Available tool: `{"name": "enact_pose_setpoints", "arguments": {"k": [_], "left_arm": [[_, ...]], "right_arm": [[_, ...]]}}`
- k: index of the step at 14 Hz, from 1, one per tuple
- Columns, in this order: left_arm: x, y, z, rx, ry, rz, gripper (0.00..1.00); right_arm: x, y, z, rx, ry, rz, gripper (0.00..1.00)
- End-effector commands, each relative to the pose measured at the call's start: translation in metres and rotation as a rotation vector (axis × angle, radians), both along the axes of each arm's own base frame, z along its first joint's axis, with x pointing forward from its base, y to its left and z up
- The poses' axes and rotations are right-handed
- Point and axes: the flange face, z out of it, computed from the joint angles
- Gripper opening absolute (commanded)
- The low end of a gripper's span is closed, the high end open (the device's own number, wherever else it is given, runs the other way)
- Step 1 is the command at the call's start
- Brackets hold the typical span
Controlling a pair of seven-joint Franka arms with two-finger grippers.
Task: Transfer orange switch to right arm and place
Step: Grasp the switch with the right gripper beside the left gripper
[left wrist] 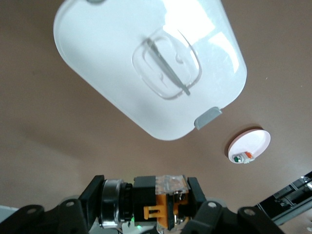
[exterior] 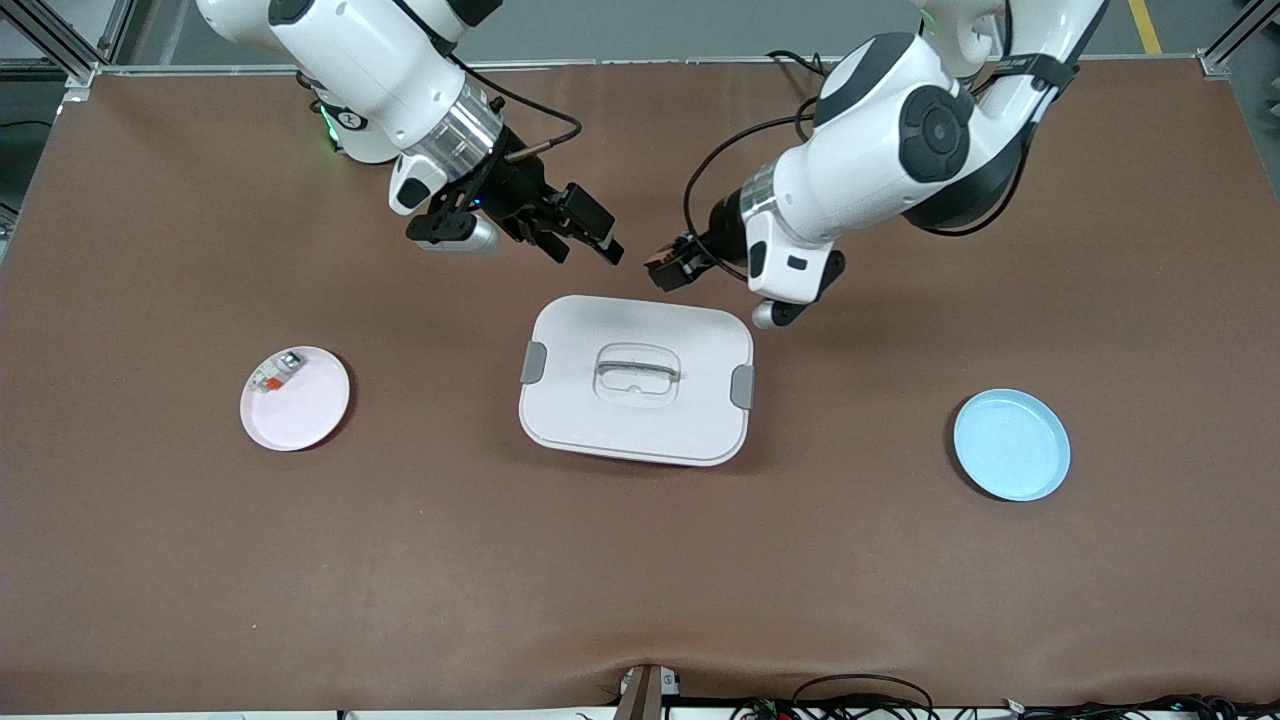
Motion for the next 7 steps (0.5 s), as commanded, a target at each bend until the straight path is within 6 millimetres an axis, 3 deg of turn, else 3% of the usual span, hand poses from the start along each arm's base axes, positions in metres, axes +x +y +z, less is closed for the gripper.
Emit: {"name": "enact_pose_setpoints", "arguments": {"k": [1,7], "left_arm": [[0.006,-0.023,-0.003,-0.053,0.077,0.060,0.00],[0.023,-0.031,-0.002,-0.118,0.169,0.159,0.00]], "right_arm": [[-0.004,-0.002,0.001,0.037,0.030,-0.025,1.00],[-0.032,0.006,-0.024,-0.002,0.058,0.017,1.00]]}}
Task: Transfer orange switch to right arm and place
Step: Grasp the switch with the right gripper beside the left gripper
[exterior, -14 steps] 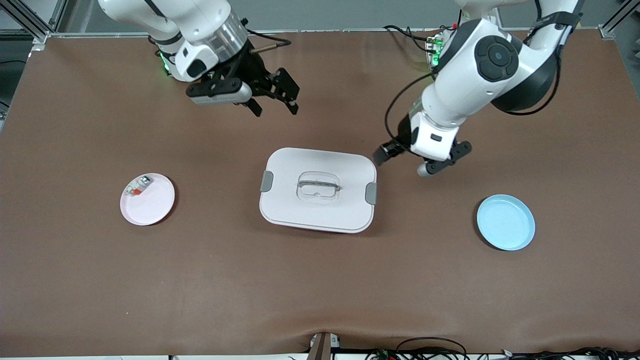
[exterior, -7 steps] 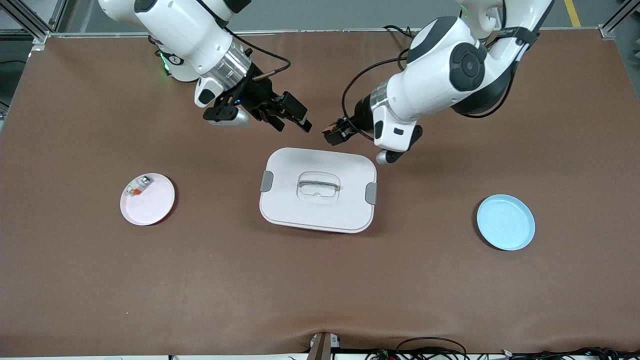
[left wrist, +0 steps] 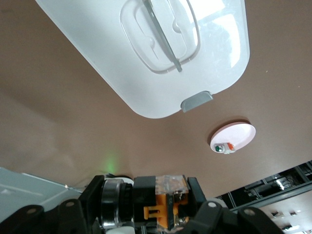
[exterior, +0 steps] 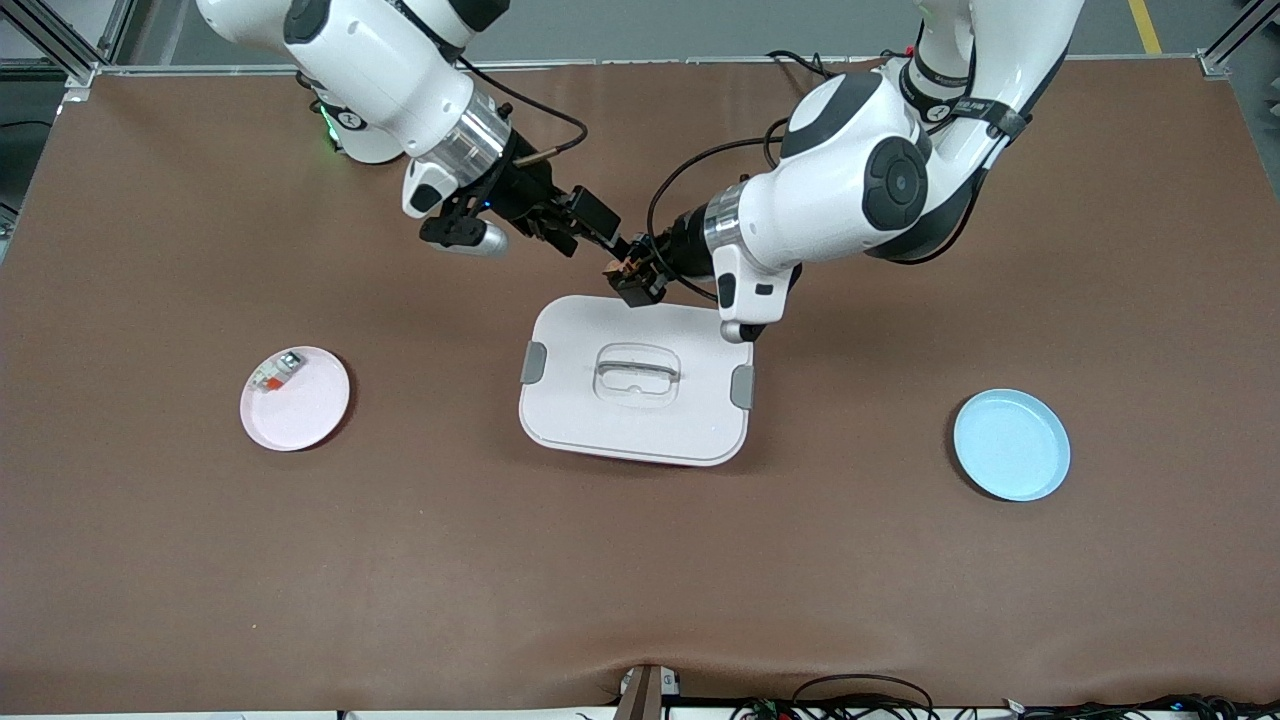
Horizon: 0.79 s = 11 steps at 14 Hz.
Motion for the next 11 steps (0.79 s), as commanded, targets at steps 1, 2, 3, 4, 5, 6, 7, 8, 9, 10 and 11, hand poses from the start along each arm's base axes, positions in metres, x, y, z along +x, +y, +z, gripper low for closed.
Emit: {"name": "enact_pose_setpoints", "arguments": {"k": [1,2,3,4,5,6,7,8,9,10,11], "left_arm": [[0.006,-0.005,0.009,-0.047,0.030,0.033,0.00],[0.006,-0.005,0.009,-0.048,0.031,0.034,0.00],[0.007,-0.005,0.007,-0.050,0.036,0.036,0.00],[0.006,-0.006,0.007,-0.052,0.035,0.037,0.00],[0.007,-0.006,0.007,-0.052,0.035,0.038,0.00],[0.007,-0.006,0.006,-0.052,0.037,0.038,0.00],[0.006,-0.008,0.006,-0.052,0.037,0.035,0.00],[0.003,-0.010,0.006,-0.060,0.046,0.034,0.00],[0.002,-0.011,0.006,-0.063,0.049,0.033,0.00],[0.002,-0.011,0.006,-0.063,0.049,0.033,0.00],[0.000,-0.015,0.006,-0.064,0.050,0.028,0.00]], "right_arm": [[-0.018,-0.002,-0.004,0.009,0.016,-0.005,1.00],[-0.016,-0.001,-0.005,0.011,0.014,-0.009,1.00],[-0.015,-0.001,-0.004,0.014,0.010,-0.013,1.00],[-0.014,0.000,-0.004,0.019,0.003,-0.019,1.00],[-0.014,0.002,-0.002,0.030,-0.007,-0.030,1.00],[-0.012,0.004,-0.006,0.034,-0.010,-0.039,1.00],[-0.009,0.007,-0.007,0.037,-0.014,-0.041,1.00],[-0.006,0.008,-0.010,0.034,-0.012,-0.043,1.00],[-0.004,0.009,-0.009,0.037,-0.015,-0.044,1.00],[-0.003,0.011,-0.013,0.034,-0.011,-0.044,1.00],[-0.001,0.012,-0.017,0.033,-0.012,-0.047,1.00]]}}
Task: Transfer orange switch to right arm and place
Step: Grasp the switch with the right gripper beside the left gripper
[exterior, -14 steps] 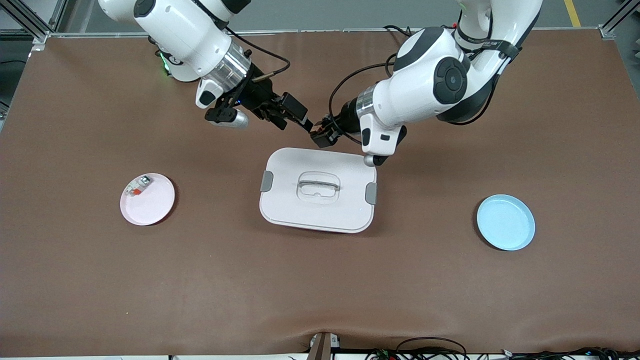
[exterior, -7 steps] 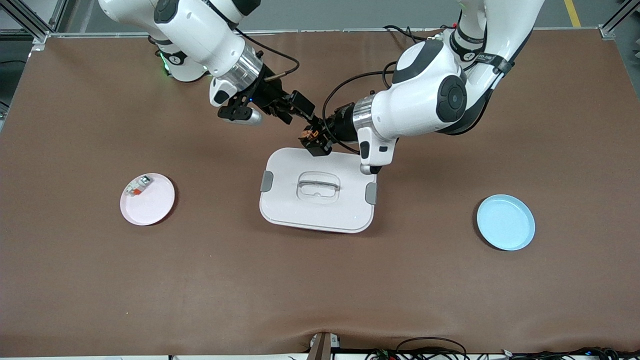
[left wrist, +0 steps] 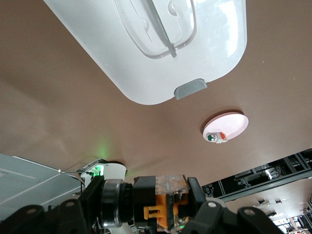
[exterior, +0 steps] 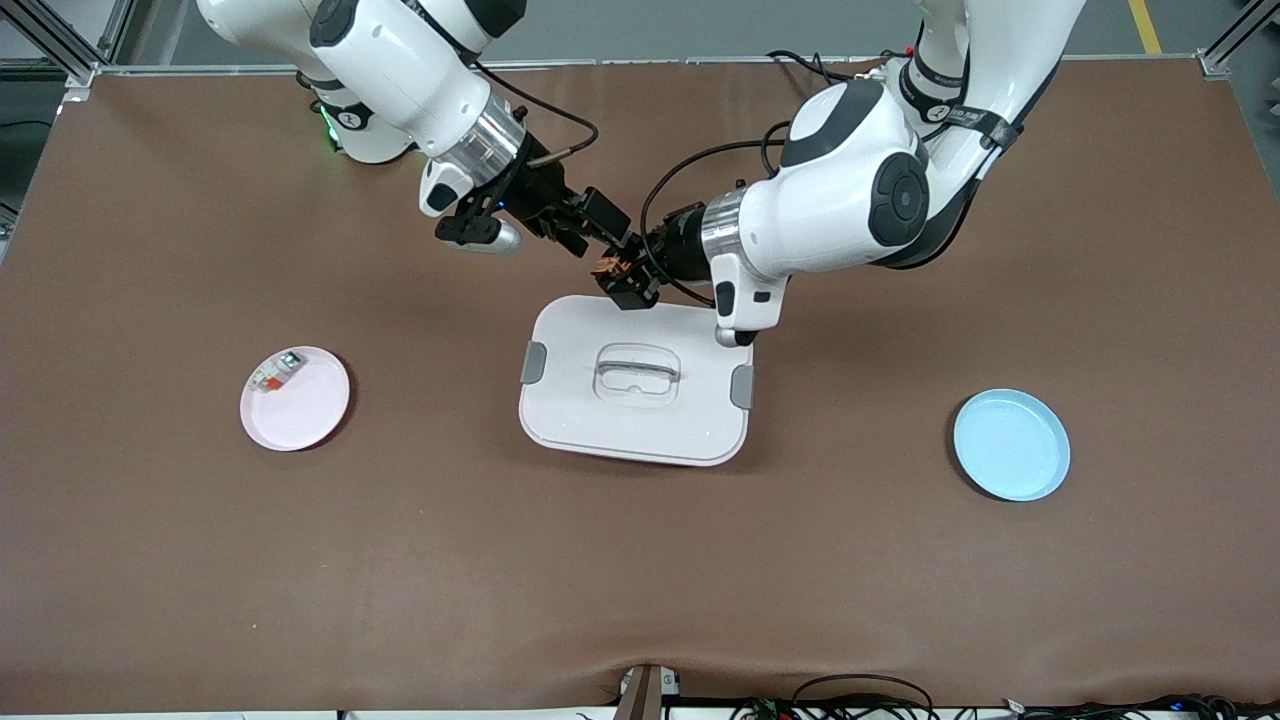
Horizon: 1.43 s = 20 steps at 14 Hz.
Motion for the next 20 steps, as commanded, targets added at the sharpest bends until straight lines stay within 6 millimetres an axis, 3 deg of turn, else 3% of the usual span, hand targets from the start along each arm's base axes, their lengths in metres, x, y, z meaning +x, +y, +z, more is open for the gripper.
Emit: {"name": "enact_pose_setpoints", "arguments": {"k": [1,4,5,6,8,10,13,17,20], "left_arm": [[-0.001,-0.008,0.007,-0.026,0.015,0.012,0.00],[-0.001,-0.009,0.009,-0.030,0.013,0.013,0.00],[0.001,-0.009,0.006,-0.032,0.015,0.014,0.00],[0.003,-0.009,0.004,-0.036,0.012,0.022,0.00],[0.005,-0.009,0.007,-0.043,0.003,0.030,0.00],[0.002,-0.013,0.007,-0.044,0.002,0.023,0.00],[0.004,-0.012,0.010,-0.050,-0.003,0.026,0.00],[0.005,-0.012,0.013,-0.056,-0.013,0.033,0.00],[0.003,-0.015,0.011,-0.055,-0.016,0.022,0.00]], "right_arm": [[0.002,0.007,-0.006,0.022,0.010,-0.020,1.00],[0.002,0.007,-0.006,0.020,0.011,-0.017,1.00],[0.002,0.007,-0.006,0.020,0.012,-0.016,0.95],[0.002,0.006,-0.006,0.019,0.015,-0.018,0.79],[0.002,0.006,-0.005,0.018,0.018,-0.014,0.58],[0.004,0.005,-0.002,0.022,0.012,-0.016,0.28],[0.004,0.005,-0.001,0.022,0.010,-0.014,0.01],[0.004,0.006,0.000,0.020,0.016,-0.007,0.00],[0.009,0.002,0.015,0.011,0.057,0.019,0.00]]}}
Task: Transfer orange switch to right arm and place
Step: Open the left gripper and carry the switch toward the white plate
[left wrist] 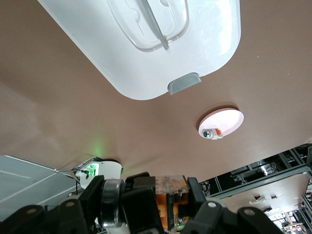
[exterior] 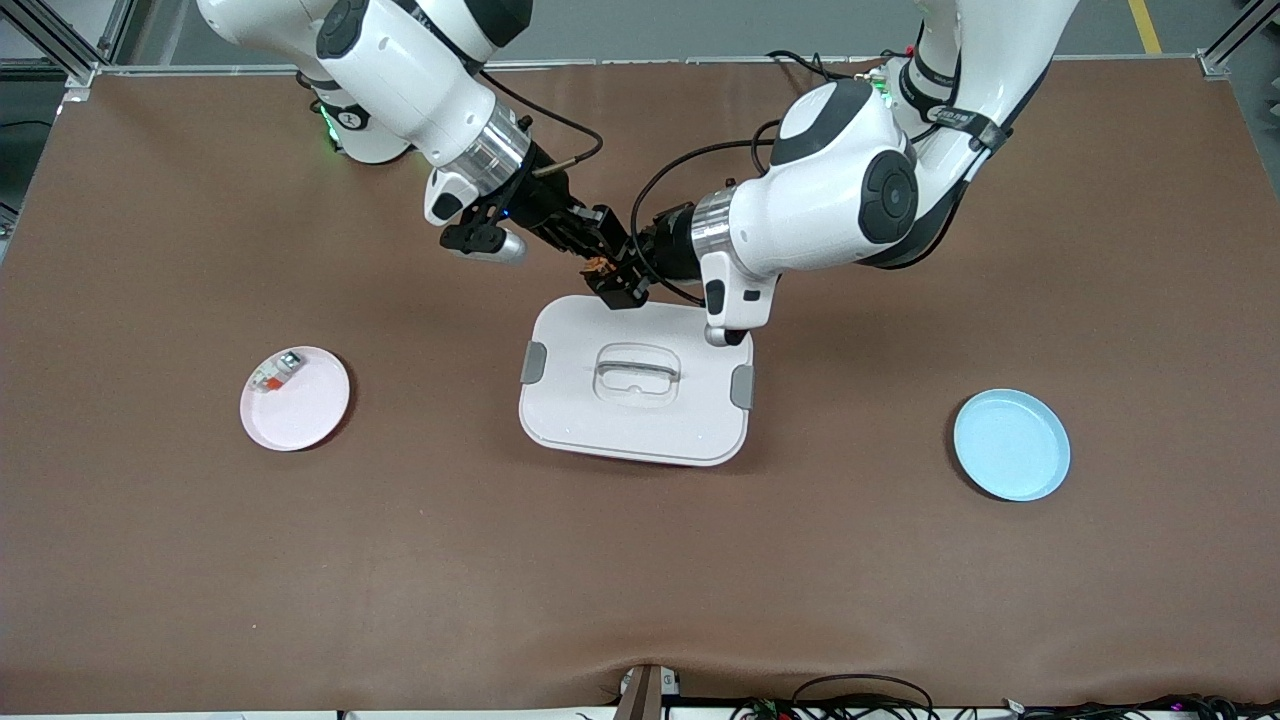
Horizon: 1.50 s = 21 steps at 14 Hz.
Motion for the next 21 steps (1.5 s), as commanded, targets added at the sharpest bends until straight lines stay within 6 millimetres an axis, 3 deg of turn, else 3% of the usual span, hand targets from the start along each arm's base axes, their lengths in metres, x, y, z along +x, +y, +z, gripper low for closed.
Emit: {"name": "enact_pose_setpoints", "arguments": {"k": [1,4,6,9,11,13,17,21], "left_arm": [[0.005,-0.005,0.006,-0.034,0.003,0.016,0.00],[0.005,-0.006,0.005,-0.034,0.004,0.015,0.00],[0.004,-0.007,0.005,-0.034,0.004,0.013,0.00],[0.001,-0.010,0.007,-0.036,0.002,0.008,0.00],[0.000,-0.010,0.011,-0.037,-0.011,0.003,0.99],[0.007,-0.003,0.025,-0.049,-0.028,0.023,1.00],[0.020,0.010,0.031,-0.042,-0.059,0.039,1.00],[0.045,0.057,0.046,0.079,-0.210,0.066,1.00]], "right_arm": [[0.007,-0.005,0.023,0.011,0.062,0.018,0.00],[0.022,-0.025,0.053,-0.011,0.109,0.053,0.00],[0.035,-0.053,0.066,-0.040,0.144,0.102,0.00],[0.053,-0.107,0.065,-0.093,0.106,0.291,0.00],[0.065,-0.148,0.057,-0.166,0.046,0.446,0.00],[0.072,-0.177,0.048,-0.313,-0.028,0.618,0.00],[0.082,-0.224,0.036,-0.490,-0.087,0.848,0.00],[0.097,-0.275,0.019,-0.538,-0.136,1.040,0.00]]}}
